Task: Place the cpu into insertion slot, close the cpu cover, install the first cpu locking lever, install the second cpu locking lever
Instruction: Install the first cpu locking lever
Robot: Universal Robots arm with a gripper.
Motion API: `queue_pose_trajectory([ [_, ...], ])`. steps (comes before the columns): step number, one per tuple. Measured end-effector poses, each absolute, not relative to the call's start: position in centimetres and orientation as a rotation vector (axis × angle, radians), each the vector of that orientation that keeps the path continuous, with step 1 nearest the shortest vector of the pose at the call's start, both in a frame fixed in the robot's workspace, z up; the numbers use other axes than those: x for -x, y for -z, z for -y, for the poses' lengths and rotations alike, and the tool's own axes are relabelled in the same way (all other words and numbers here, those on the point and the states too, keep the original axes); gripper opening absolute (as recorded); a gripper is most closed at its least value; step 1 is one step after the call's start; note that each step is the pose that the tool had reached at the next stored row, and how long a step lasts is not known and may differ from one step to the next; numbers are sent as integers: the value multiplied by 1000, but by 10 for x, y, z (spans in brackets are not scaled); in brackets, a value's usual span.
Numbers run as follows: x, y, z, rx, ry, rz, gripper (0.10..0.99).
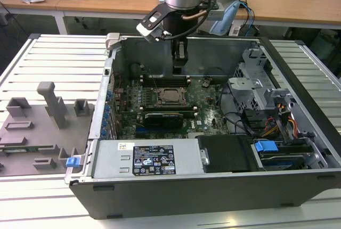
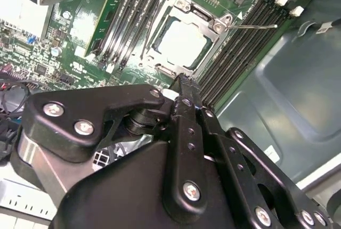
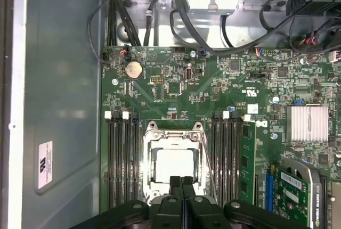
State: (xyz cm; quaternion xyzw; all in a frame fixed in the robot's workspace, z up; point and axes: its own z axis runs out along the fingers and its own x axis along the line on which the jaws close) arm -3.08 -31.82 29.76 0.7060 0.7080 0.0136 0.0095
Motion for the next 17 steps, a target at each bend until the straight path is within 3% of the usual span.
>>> queue_pose_trajectory([
  [5, 31, -313, 318, -2204, -42, -2211, 106],
  [17, 32, -313, 318, -1950, -45, -2440, 106],
])
